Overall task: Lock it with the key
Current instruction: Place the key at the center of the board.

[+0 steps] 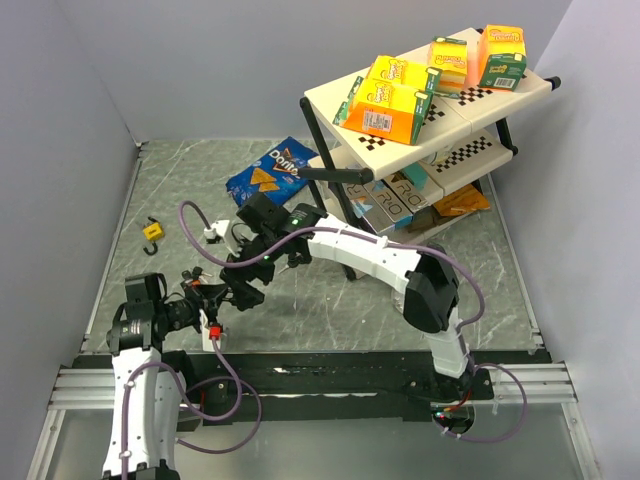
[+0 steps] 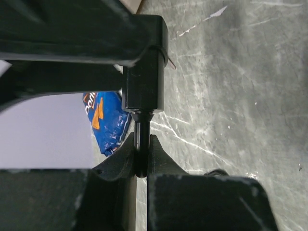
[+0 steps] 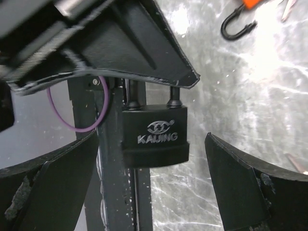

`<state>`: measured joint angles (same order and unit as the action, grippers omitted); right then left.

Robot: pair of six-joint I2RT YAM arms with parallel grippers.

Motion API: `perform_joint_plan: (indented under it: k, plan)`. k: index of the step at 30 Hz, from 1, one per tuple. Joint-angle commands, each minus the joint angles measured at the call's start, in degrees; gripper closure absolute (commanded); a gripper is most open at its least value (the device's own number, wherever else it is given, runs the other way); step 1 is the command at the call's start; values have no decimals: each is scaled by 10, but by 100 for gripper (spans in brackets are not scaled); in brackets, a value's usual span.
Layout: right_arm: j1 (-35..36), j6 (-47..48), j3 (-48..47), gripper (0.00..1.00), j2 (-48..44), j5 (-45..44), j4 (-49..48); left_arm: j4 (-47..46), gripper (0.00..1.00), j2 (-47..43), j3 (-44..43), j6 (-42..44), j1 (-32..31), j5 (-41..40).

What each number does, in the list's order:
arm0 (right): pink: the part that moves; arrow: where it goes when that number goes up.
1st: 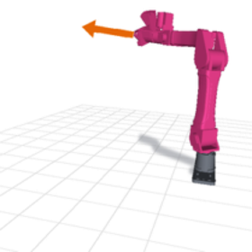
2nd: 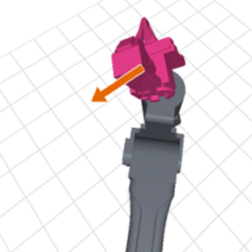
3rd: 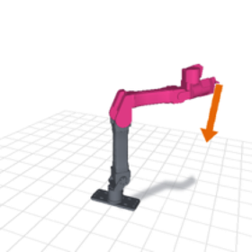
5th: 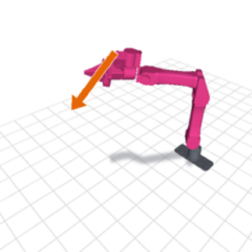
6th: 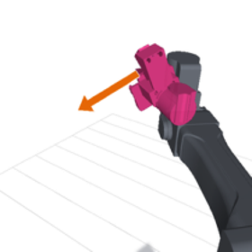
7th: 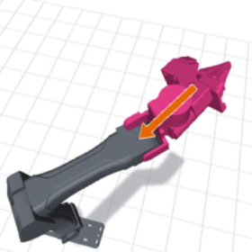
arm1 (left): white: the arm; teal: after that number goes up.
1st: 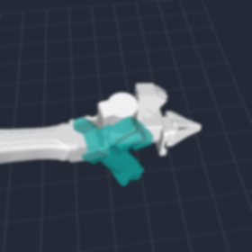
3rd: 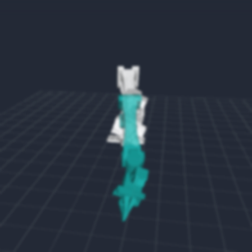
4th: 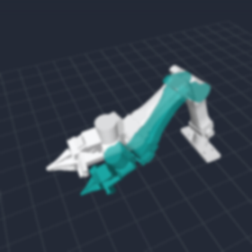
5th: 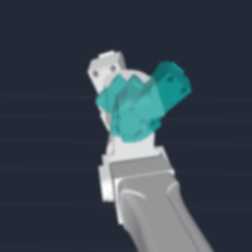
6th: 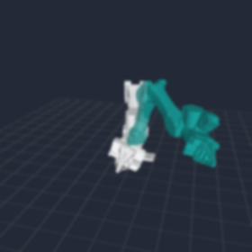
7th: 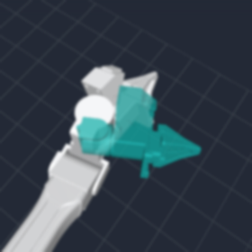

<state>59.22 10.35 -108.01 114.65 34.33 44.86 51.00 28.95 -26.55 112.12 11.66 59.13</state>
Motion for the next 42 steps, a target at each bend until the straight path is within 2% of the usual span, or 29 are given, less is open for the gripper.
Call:
perform_joint_plan:
  k: [1, 12, 20, 27, 36, 39, 40, 41, 42]
  plan:
    - [-5, 6, -40, 1, 16, 45, 28, -35, 99, -14, 4, 213, 0, 92]
    - [-16, -17, -23, 2, 27, 148, 30, -10, 99, -13, -5, 246, 0, 100]
    - [-20, -40, -26, 1, 44, 125, 20, 18, 99, -18, -11, 241, 1, 105]
    - [-29, -45, -41, 2, 65, 125, 31, -1, 99, -18, -6, 227, 0, 108]
    - [-29, -19, -48, 23, 73, 132, 51, -28, 99, -9, 4, 206, 0, 105]
    - [-29, -19, -50, 35, 76, 133, 48, -27, 99, -1, 3, 211, 1, 105]
    - [-30, -19, -53, 45, 77, 134, 45, -26, 99, 3, 2, 213, 0, 104]
    - [-29, -19, -55, 50, 76, 134, 43, -24, 99, 6, 1, 213, 0, 100]
    - [-30, -19, -56, 56, 76, 135, 43, -25, 94, 7, 1, 211, 1, 97]
